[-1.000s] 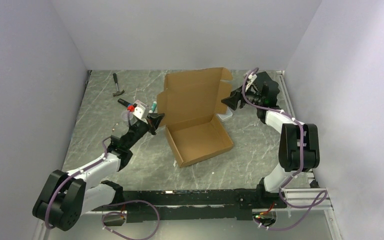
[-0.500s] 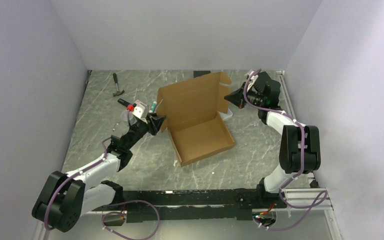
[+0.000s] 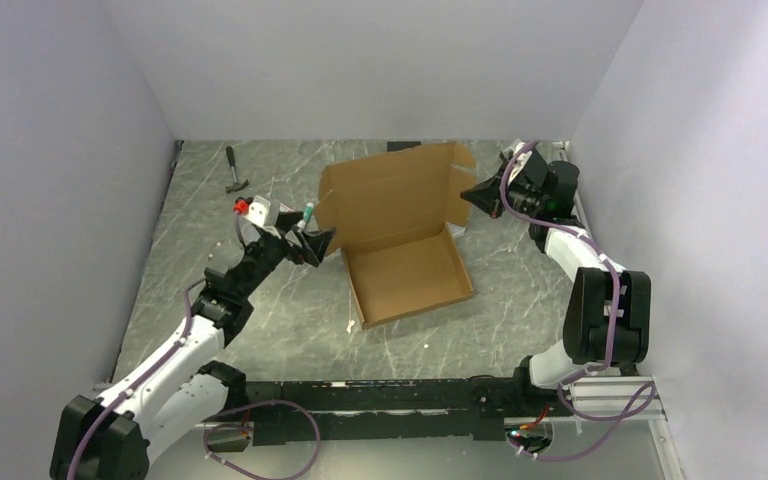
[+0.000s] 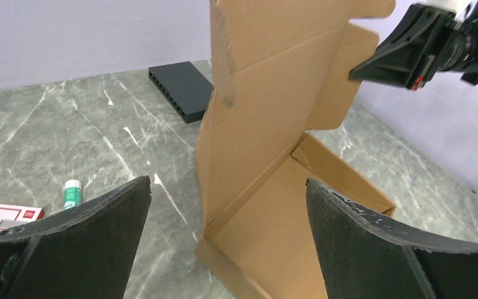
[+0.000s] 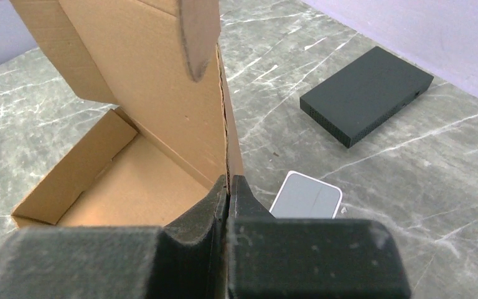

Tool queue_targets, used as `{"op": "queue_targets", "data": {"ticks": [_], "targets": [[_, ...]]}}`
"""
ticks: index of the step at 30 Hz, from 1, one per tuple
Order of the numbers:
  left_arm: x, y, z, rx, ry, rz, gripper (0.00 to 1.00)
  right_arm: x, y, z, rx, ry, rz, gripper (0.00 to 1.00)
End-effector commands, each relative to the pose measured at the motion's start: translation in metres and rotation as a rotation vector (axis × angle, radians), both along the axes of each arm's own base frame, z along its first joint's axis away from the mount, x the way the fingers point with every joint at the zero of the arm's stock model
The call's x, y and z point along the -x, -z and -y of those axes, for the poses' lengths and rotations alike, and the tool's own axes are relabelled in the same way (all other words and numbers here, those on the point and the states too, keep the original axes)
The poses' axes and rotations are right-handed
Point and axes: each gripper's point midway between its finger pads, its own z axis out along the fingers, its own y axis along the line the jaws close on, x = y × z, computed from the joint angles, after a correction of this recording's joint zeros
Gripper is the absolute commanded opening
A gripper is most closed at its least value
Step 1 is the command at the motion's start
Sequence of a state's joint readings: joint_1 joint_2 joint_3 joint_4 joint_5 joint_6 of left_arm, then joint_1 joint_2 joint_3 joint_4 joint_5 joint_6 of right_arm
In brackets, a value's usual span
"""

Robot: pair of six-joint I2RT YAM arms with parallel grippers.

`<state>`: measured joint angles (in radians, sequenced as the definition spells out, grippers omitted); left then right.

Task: Fold the paper box

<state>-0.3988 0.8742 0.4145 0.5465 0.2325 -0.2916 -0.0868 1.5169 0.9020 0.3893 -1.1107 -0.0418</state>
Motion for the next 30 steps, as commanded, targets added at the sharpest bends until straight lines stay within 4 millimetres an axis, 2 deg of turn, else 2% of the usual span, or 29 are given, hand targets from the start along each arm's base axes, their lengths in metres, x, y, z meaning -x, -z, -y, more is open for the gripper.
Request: {"op": "queue_targets", "data": {"ticks": [1,6,10,17,22,26,30], "targets": [[0.003,-0.034,0.004,0.025,0.031,-0.043,0.99,0.009,-0.016,0.0,0.012,-0.034,0.044,0.0],[-0.001,-0.044,0.012,0.028,0.073,-0.135,1.0,0.01,-0.009,0.004,0.027,-0.029,0.006,0.0],[-0.012,-0.04,0.012,0.037,0.092,-0.282,1.0,0.012,-0.011,0.008,0.031,-0.012,0.005,0.0],[-0.029,-0.042,0.003,0.086,0.134,-0.381,0.99,0.012,-0.01,0.017,0.012,0.016,-0.036,0.0],[-0.035,-0.042,-0.014,0.081,0.059,-0.372,1.0,0.011,-0.015,0.032,-0.008,0.079,-0.031,0.0],[-0.041,-0.022,-0.036,0.082,-0.045,-0.443,1.0,0.012,-0.022,0.045,-0.017,0.131,-0.001,0.0],[-0.055,0.01,-0.061,0.101,-0.181,-0.571,0.99,0.009,-0.025,0.056,-0.036,0.192,-0.017,0.0]]}}
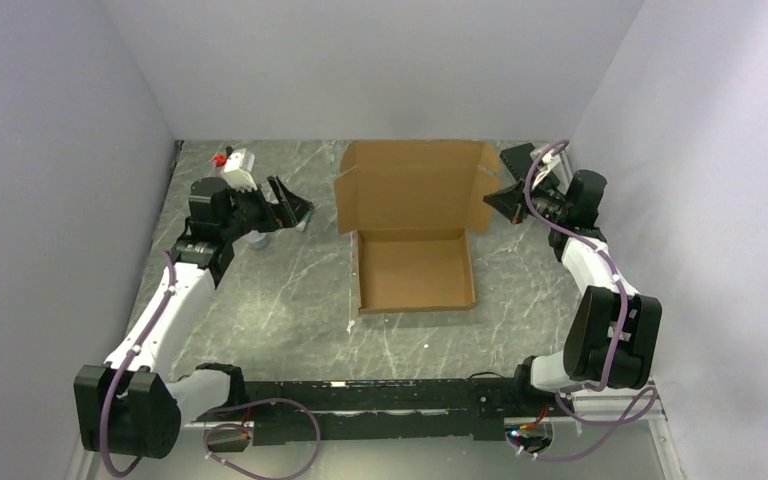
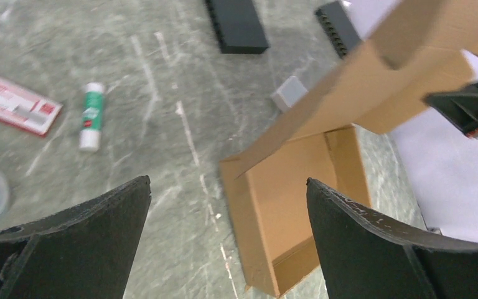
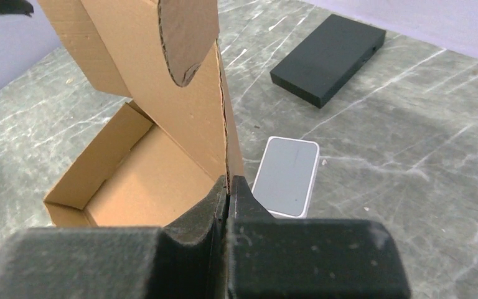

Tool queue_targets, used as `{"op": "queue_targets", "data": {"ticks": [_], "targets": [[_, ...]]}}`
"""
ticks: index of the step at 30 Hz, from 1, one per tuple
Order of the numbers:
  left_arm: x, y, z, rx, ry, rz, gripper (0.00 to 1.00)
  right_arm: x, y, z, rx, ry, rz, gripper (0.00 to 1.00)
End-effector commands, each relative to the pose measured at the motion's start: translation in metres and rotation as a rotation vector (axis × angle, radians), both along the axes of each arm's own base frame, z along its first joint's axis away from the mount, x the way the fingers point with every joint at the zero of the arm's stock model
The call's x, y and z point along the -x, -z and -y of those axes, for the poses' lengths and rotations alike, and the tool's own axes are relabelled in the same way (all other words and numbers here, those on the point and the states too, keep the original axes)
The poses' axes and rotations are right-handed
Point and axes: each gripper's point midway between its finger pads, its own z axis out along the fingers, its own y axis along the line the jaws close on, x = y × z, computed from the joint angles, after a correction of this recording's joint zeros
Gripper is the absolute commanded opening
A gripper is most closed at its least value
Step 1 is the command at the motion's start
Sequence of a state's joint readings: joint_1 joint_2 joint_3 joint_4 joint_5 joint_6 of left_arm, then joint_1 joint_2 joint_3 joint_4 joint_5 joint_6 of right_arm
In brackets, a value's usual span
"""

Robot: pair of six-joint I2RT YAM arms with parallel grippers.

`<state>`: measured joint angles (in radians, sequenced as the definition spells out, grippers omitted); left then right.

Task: Fold the paper box

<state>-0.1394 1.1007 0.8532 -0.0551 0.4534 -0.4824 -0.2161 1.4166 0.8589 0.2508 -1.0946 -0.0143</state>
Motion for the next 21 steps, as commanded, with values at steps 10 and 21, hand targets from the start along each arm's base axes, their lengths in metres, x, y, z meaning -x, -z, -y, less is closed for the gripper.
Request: {"op": "queue_targets", "data": {"ticks": [10,21], "targets": [[-0.034,0.066,-0.103,-0.298,-0.518,-0.351,0.98,-0.007,-0.02,0.012,-0.037,0.072,0.054,0.0],[-0.043,0.131,-0.131,-0.46,-0.698,-0.74,0.99,-0.007,-0.018,0.011,-0.054,0.075,0.038,0.0]]}}
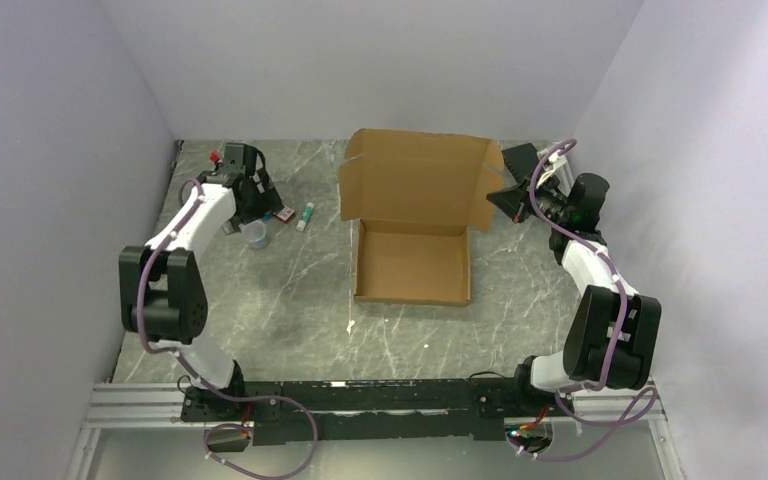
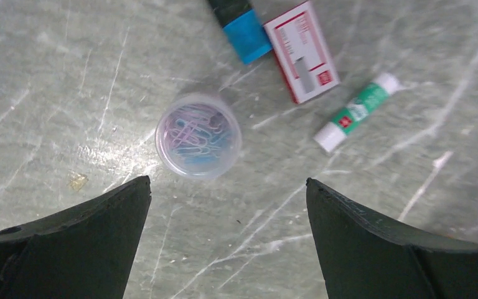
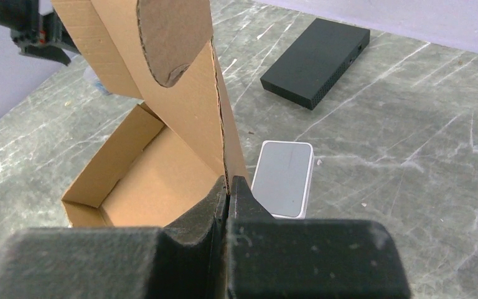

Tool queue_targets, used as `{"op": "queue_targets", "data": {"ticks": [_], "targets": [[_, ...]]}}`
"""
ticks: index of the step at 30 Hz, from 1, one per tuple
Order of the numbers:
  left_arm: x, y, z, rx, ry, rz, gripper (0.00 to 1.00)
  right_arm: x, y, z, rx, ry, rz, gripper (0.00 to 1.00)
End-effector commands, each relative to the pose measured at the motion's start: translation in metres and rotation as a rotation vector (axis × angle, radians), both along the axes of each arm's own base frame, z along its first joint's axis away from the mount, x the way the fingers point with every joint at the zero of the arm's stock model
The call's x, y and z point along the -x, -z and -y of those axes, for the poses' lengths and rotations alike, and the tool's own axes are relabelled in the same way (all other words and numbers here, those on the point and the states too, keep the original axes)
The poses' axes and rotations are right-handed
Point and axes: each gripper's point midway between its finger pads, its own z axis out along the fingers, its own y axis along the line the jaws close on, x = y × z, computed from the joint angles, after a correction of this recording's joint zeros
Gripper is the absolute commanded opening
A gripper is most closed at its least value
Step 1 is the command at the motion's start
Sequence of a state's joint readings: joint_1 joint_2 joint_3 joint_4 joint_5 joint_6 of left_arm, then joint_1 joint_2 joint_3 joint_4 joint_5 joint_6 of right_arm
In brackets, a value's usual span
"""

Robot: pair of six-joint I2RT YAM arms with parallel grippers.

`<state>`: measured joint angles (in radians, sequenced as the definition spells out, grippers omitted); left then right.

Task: Fold the paper box

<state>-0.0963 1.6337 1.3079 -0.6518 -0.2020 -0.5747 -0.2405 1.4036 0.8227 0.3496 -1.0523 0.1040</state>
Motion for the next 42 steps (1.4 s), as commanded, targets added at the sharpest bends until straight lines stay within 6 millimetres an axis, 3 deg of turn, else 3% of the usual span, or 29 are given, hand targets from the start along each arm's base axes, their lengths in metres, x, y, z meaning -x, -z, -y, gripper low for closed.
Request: {"op": "queue_targets", "data": {"ticks": [1,8,13,23,32,35,38,42], "targets": [[0.013,0.018,-0.011,-0.023,-0.059,-0.115,0.99,-0.003,-0.012,0.0,-0.005,-0.005,0.052,0.0],[-0.003,0.051,-0.013,0.149,-0.06,-0.165,0.97,-0.004,-0.007,-0.002,-0.018,-0.018,0.028,0.0],[-0.012,0.067,-0.027,0.211,-0.092,-0.19,0.89,-0.004,-0.006,-0.005,-0.018,-0.025,0.027,0.0],[-0.021,0.069,-0.031,0.232,-0.095,-0.171,0.84,-0.004,-0.002,-0.013,-0.016,-0.044,0.017,0.0],[-0.016,0.063,-0.038,0.197,-0.12,-0.172,0.78,-0.005,0.0,-0.014,-0.012,-0.044,0.013,0.0],[-0.013,0.066,-0.038,0.197,-0.119,-0.192,0.71,-0.005,0.001,-0.014,-0.011,-0.043,0.012,0.0],[-0.011,0.063,-0.038,0.197,-0.119,-0.193,0.59,-0.005,0.001,-0.014,-0.01,-0.042,0.012,0.0],[-0.006,0.046,-0.037,0.197,-0.117,-0.146,0.28,-0.004,0.0,-0.014,-0.011,-0.046,0.013,0.0]]}}
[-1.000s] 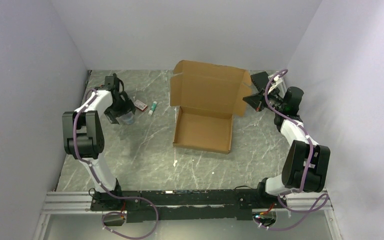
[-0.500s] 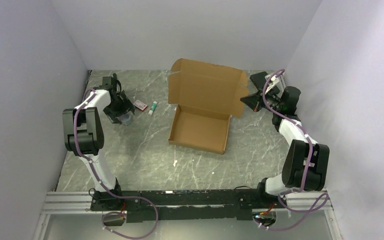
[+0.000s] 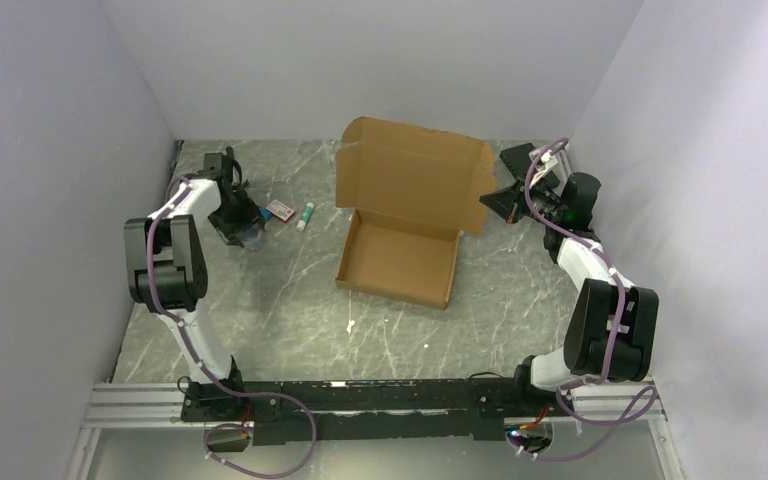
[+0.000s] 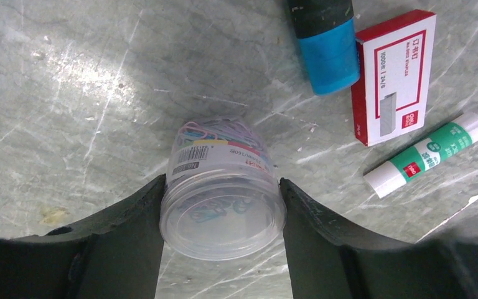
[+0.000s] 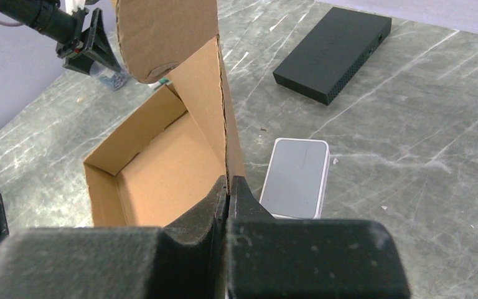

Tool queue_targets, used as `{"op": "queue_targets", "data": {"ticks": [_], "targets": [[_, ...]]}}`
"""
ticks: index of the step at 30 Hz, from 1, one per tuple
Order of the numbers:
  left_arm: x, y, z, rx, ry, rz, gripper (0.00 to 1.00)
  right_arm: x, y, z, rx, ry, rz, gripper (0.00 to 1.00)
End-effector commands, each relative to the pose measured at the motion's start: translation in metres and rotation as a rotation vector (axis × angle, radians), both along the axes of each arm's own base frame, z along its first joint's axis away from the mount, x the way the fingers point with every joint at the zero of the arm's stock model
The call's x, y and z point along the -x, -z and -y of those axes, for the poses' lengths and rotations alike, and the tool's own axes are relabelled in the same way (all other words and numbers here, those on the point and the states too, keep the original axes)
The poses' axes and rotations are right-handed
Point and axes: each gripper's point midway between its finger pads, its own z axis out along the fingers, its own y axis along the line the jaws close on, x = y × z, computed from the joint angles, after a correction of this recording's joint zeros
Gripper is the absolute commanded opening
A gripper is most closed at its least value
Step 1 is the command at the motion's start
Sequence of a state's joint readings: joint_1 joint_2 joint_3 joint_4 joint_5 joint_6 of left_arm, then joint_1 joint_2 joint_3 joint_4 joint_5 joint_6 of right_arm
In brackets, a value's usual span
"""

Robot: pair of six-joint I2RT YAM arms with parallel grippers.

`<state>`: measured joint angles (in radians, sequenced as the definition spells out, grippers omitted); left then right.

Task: Fold the paper box

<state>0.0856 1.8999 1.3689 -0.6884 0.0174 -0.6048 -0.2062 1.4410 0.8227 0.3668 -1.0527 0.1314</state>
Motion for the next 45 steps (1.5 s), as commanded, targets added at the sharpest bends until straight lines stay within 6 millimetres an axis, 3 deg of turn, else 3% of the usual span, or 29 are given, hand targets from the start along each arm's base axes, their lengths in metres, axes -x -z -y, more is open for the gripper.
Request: {"op": "queue_targets", "data": {"ticks": [1,4,7,14,19,24,32,38,45], "targets": [[-0.002,-0.044,-0.002,-0.017,-0.013,0.115,0.2,-0.003,-0.01,-0.002,0.011,-0.014,0.053,0.0],[0.004,-0.072,0.013,0.03,0.033,0.223,0.07,-0.003,-0.01,-0.002,0.012,-0.014,0.056,0.0],[0.017,-0.098,0.042,0.141,0.113,0.343,0.0,-0.003,-0.01,-0.002,0.011,-0.017,0.055,0.0],[0.058,-0.159,0.123,0.474,0.485,0.666,0.0,-0.004,-0.006,-0.004,0.016,-0.021,0.046,0.0],[0.082,-0.172,0.18,0.509,0.66,0.712,0.0,-0.004,-0.004,-0.004,0.019,-0.018,0.042,0.0],[0.089,-0.17,0.231,0.393,0.754,0.693,0.0,-0.005,-0.003,-0.003,0.02,-0.017,0.04,0.0],[0.065,-0.14,0.273,0.241,0.733,0.596,0.0,-0.004,-0.004,-0.004,0.019,-0.019,0.041,0.0],[0.047,-0.122,0.296,0.134,0.733,0.524,0.0,-0.004,-0.005,-0.004,0.017,-0.02,0.043,0.0],[0.038,-0.091,0.303,0.022,0.739,0.436,0.07,-0.004,-0.005,-0.004,0.017,-0.021,0.046,0.0]]}}
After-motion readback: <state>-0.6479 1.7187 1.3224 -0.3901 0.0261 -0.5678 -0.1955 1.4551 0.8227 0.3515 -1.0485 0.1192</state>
